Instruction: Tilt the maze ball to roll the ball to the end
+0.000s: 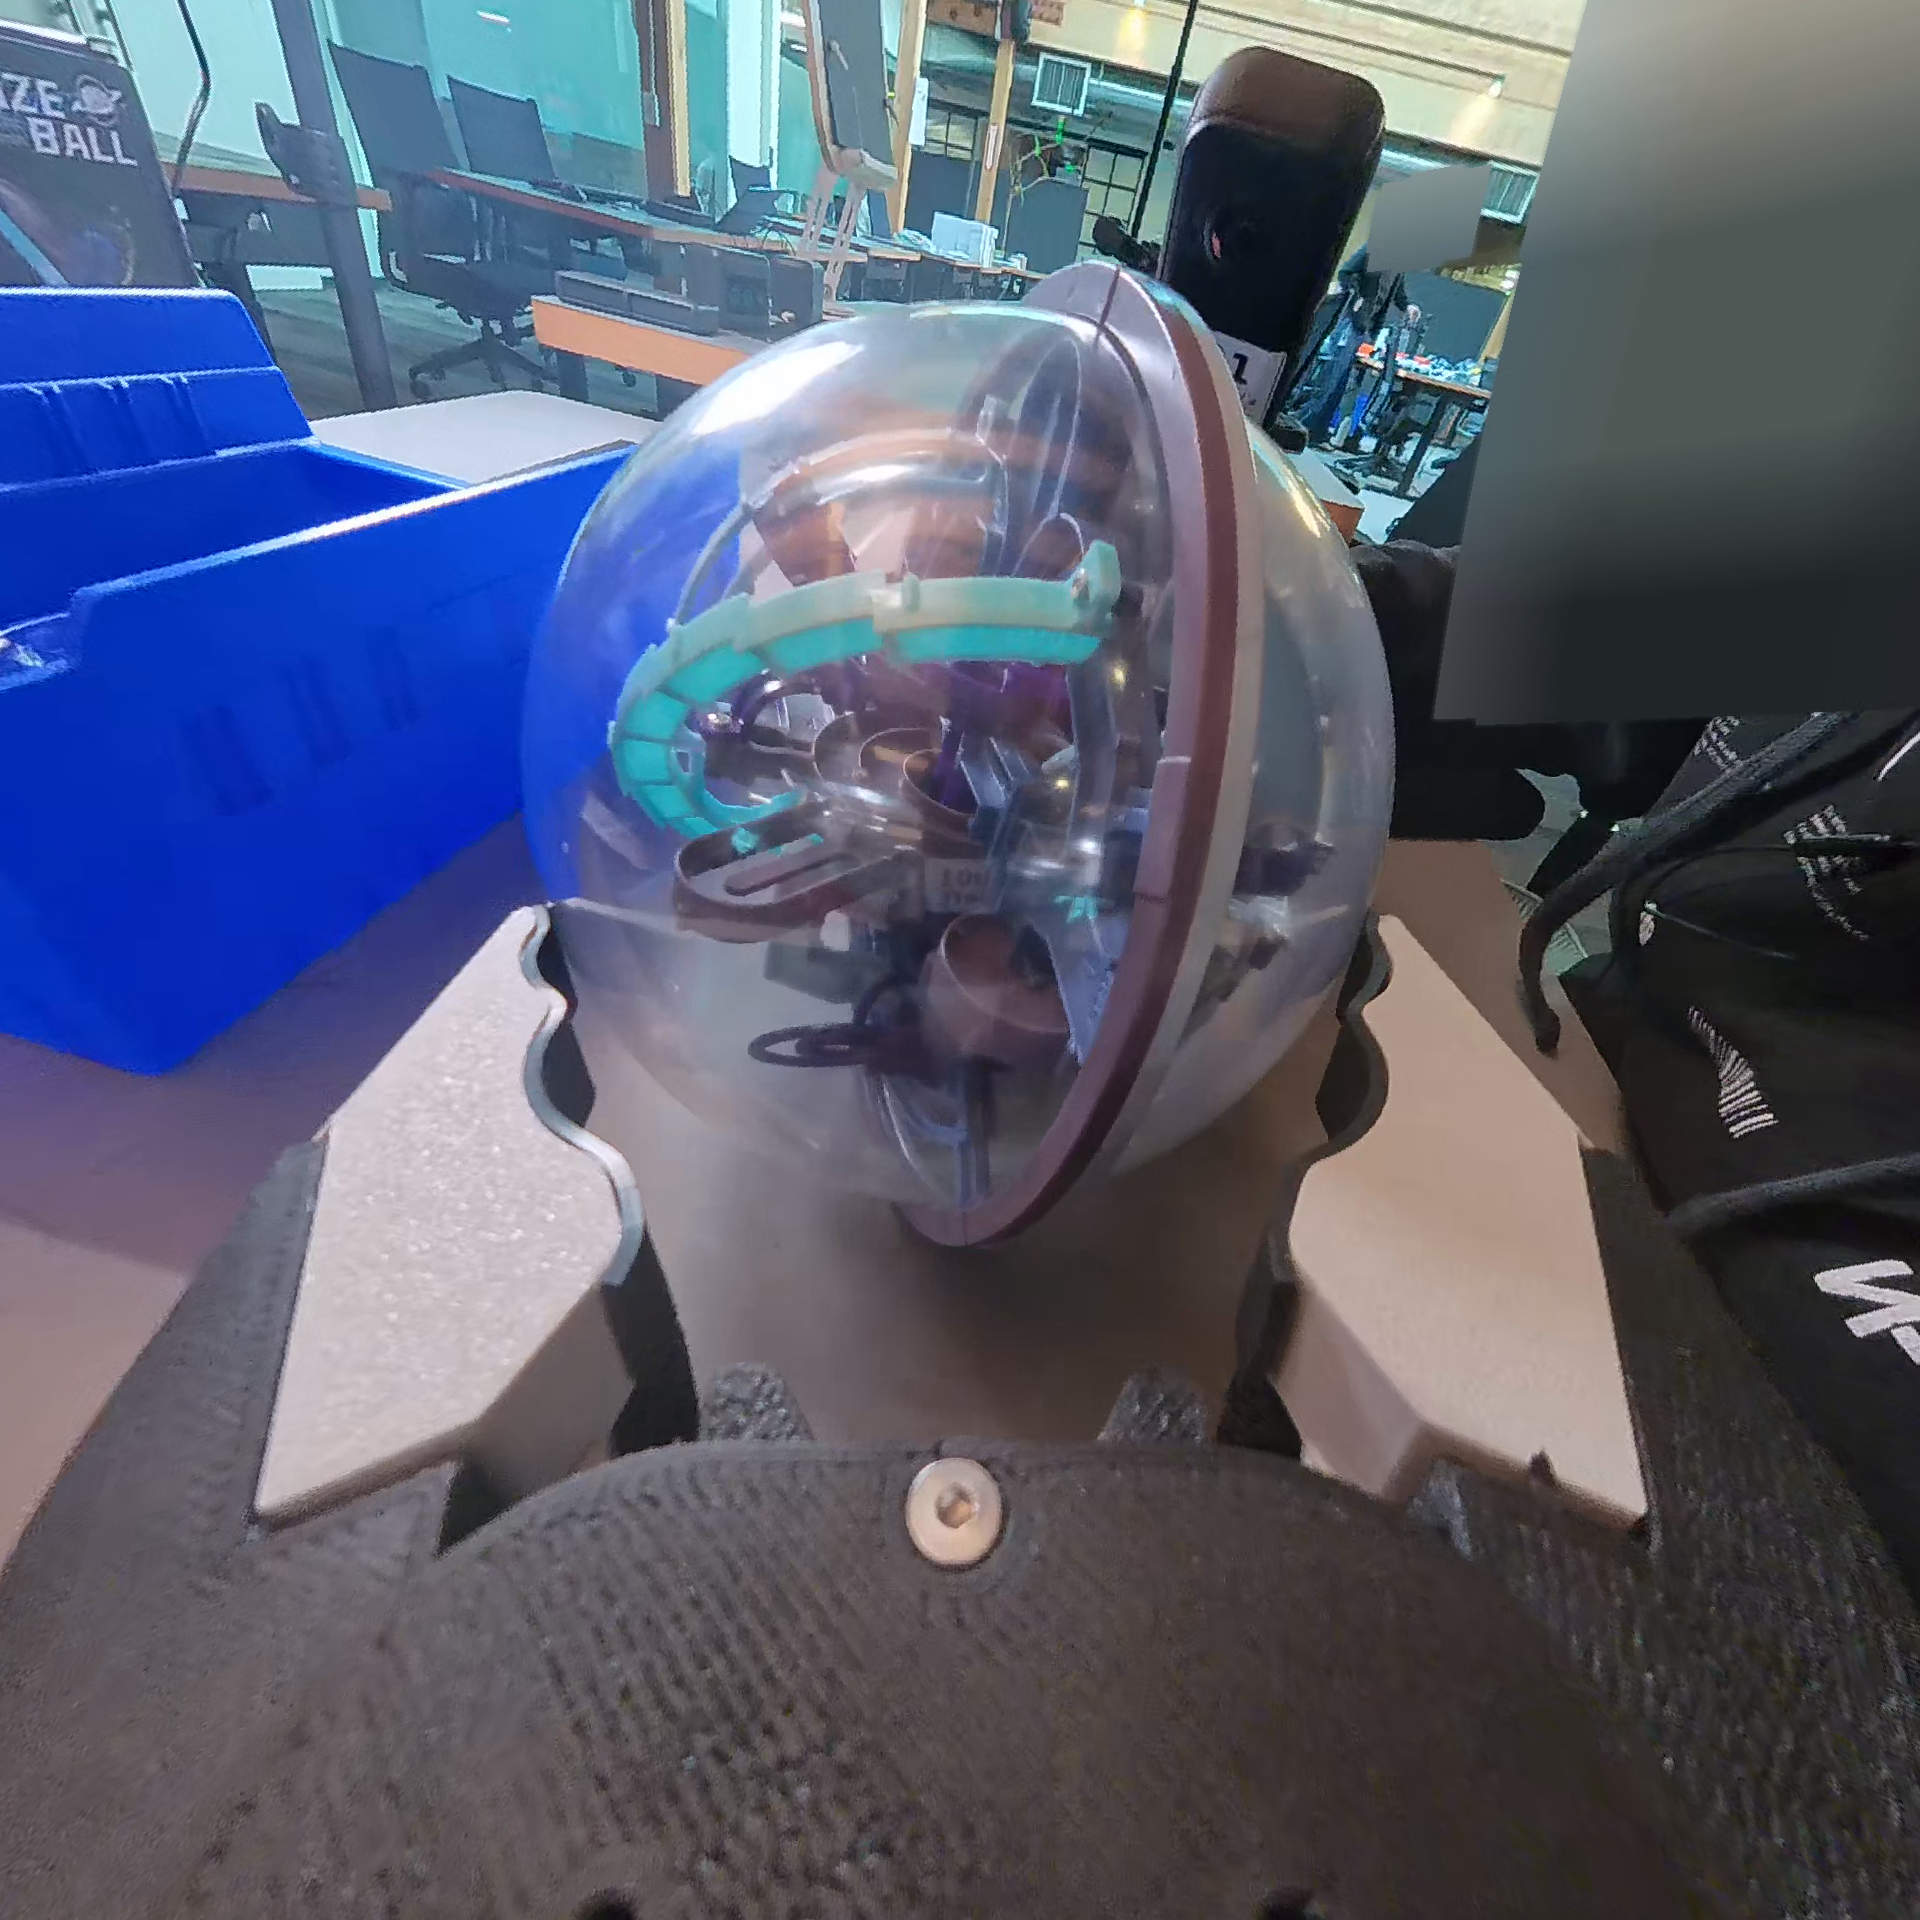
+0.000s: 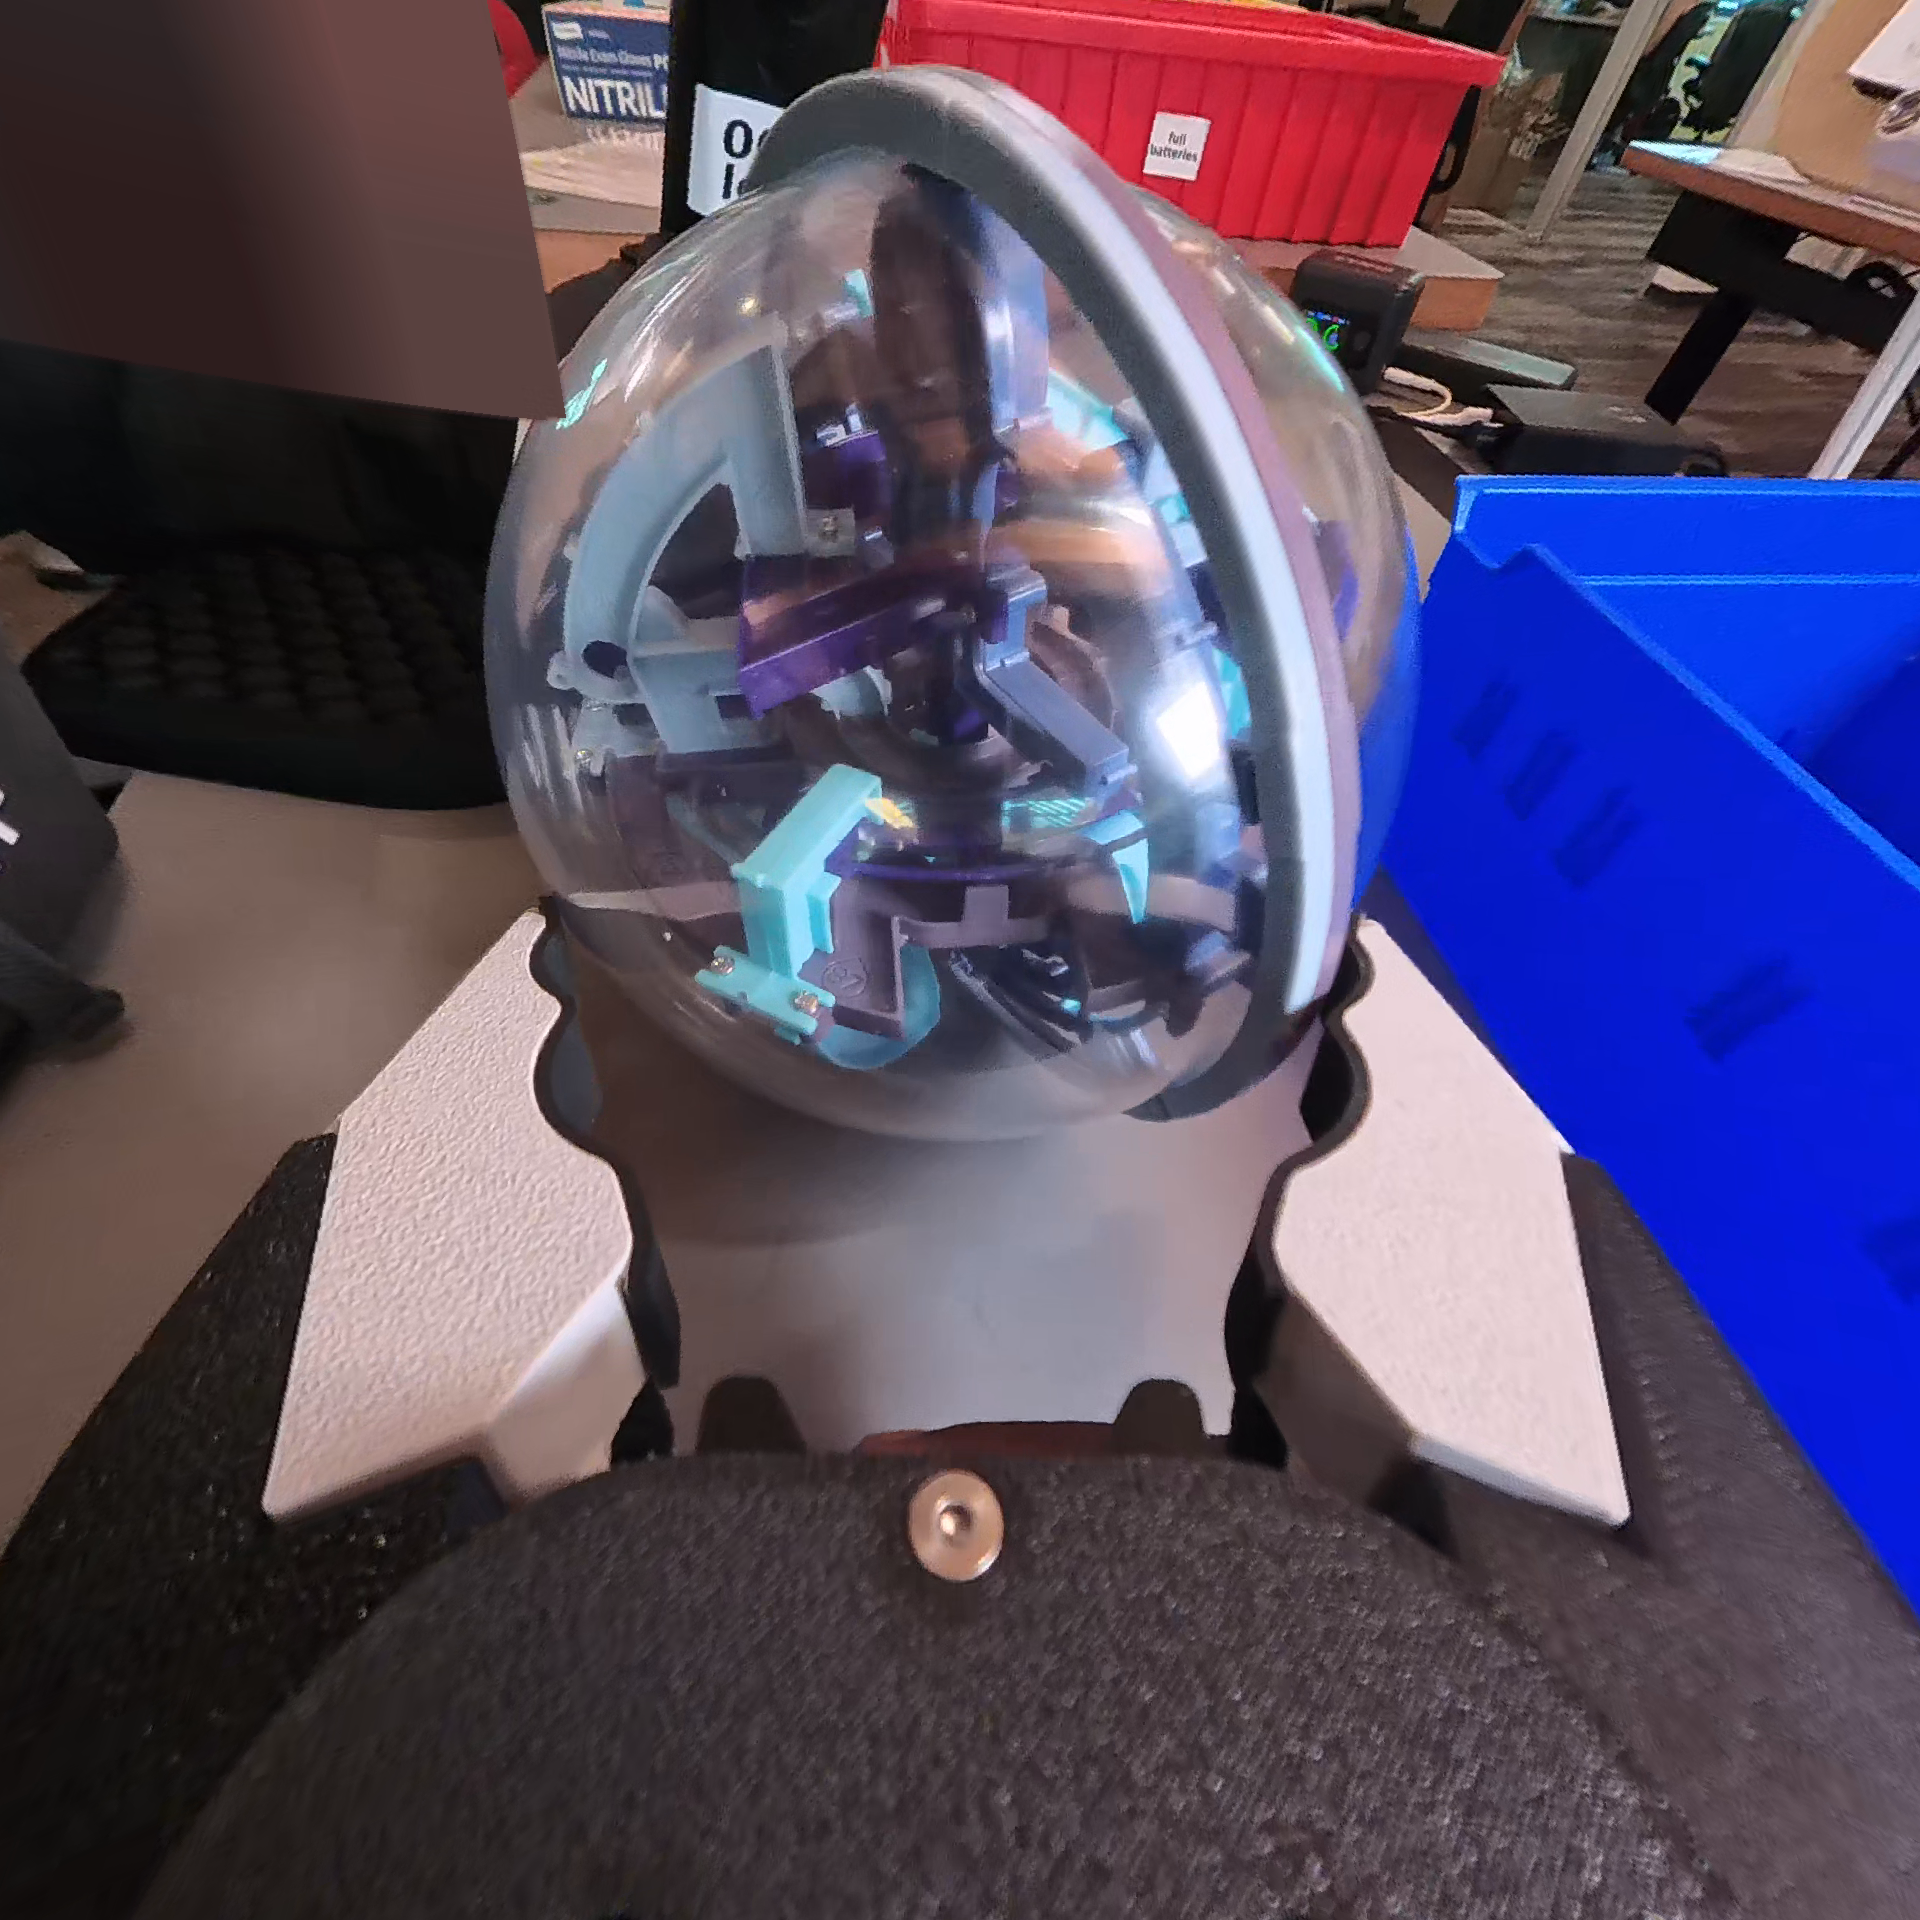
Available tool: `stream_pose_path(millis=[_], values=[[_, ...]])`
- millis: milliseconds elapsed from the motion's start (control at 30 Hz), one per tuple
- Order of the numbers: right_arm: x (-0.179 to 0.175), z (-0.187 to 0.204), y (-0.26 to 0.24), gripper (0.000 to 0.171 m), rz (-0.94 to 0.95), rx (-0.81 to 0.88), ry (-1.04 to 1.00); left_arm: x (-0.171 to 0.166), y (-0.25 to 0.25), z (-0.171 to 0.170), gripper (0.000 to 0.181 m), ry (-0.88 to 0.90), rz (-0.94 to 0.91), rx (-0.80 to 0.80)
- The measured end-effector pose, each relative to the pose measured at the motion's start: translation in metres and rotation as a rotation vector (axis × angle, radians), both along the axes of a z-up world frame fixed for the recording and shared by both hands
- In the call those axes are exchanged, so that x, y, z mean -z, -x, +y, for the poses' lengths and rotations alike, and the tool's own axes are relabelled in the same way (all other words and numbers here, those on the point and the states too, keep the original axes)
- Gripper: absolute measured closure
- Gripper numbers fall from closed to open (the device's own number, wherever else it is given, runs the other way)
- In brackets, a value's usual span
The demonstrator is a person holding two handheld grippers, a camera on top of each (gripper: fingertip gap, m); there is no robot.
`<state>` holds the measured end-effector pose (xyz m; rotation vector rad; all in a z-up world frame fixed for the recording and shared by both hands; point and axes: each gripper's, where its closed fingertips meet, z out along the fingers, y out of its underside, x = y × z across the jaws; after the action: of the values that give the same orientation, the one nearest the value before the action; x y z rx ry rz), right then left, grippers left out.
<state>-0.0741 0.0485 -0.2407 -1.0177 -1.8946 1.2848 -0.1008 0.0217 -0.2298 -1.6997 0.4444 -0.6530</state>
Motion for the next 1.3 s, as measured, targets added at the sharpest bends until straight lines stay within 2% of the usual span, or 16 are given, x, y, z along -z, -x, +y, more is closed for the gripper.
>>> stream_pose_path(millis=[700,1100,1300], values=[[-0.004,0.003,0.007,0.030,-0.015,0.013,0.178,-0.002,0.004,0.006,0.039,0.096,-0.114,-0.023],[-0.002,0.004,0.005,0.029,-0.034,-0.014,0.228,-0.004,0.002,0.009,0.039,0.135,-0.099,-0.074],[0.001,0.003,0.005,0.029,-0.008,-0.014,0.167,-0.004,0.002,0.007,0.039,0.076,-0.026,-0.068]])
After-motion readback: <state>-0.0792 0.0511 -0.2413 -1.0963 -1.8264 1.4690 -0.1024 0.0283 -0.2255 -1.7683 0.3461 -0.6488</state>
